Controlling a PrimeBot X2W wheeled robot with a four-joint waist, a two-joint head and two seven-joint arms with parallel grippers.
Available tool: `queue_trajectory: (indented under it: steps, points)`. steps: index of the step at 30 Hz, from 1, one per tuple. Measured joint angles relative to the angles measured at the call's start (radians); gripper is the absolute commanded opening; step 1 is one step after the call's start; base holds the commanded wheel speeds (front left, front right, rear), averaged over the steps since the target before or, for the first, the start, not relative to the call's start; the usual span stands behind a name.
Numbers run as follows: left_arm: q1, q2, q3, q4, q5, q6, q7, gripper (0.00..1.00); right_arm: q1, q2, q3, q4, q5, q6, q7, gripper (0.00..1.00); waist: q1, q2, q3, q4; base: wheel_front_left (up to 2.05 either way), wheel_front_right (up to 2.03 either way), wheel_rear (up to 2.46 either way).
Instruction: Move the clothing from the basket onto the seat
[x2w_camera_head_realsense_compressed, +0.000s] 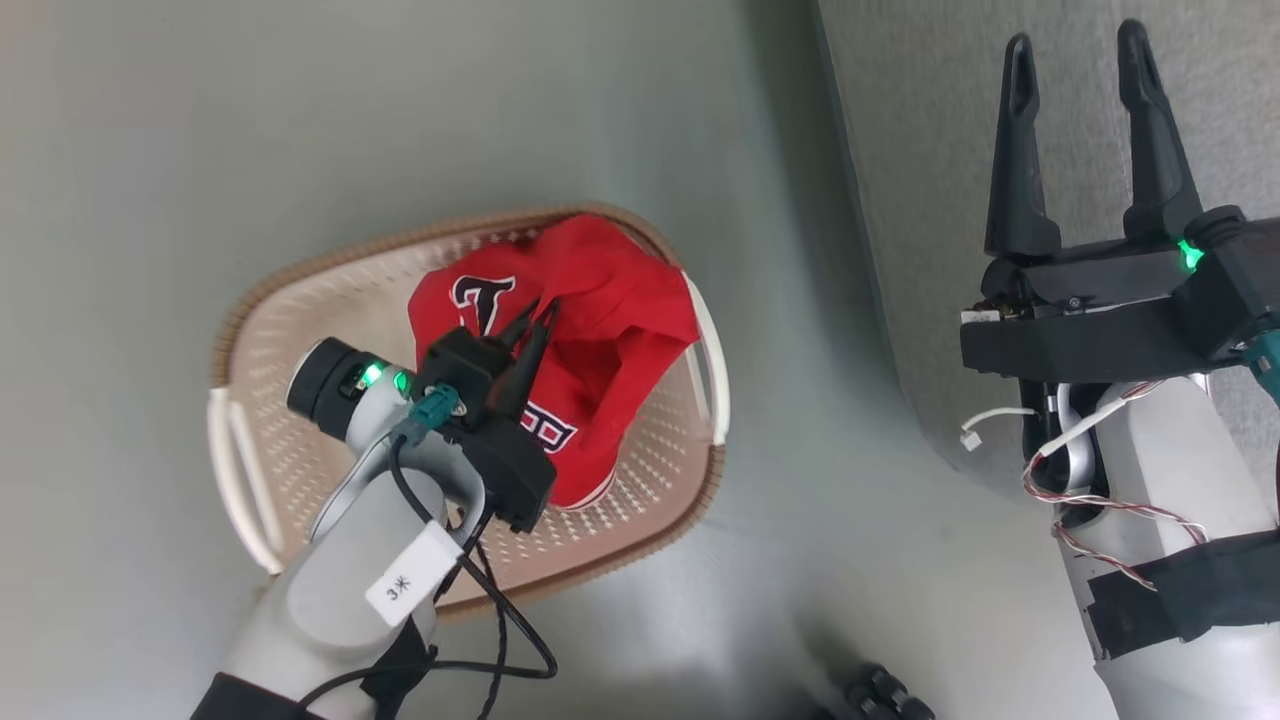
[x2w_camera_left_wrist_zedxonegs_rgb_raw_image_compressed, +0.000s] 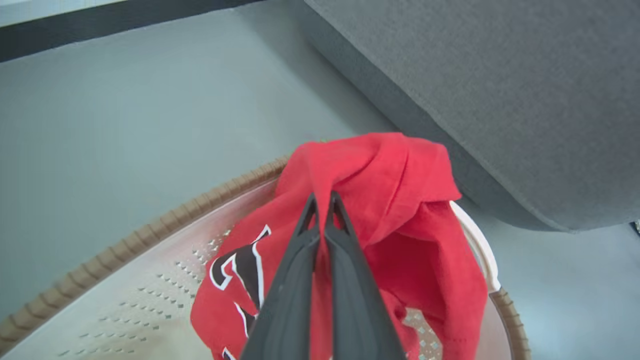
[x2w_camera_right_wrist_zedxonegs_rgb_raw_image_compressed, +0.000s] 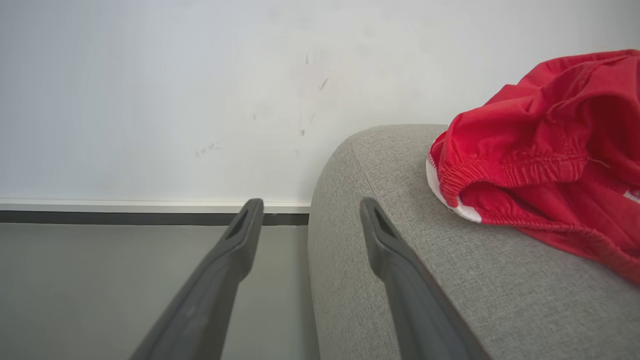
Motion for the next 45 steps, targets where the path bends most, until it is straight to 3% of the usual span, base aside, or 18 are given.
queue_trajectory:
  steps: [17, 25, 45]
  points:
    - [-0.008, -0.021, 0.015, -0.113, -0.073, -0.018, -0.014, 0.0, 0.05, -0.024, -0.007, 0.128, -0.003, 0.03, 0.0, 1.0, -0.0001, -0.0001, -0.255, 0.13, 0.0, 0.0, 0.0]
    - [-0.01, 0.005, 0.021, -0.14, -0.085, -0.026, -0.014, 0.0, 0.09, -0.014, 0.012, 0.19, -0.003, 0.05, 0.0, 1.0, -0.0002, -0.0001, -0.378, 0.168, 0.0, 0.0, 0.0]
    - [0.103, 0.035, 0.016, -0.162, -0.138, -0.027, -0.014, 0.0, 0.201, 0.042, 0.209, 0.322, 0.011, 0.17, 0.0, 1.0, -0.0001, -0.0002, -0.683, 0.22, 0.0, 0.0, 0.0]
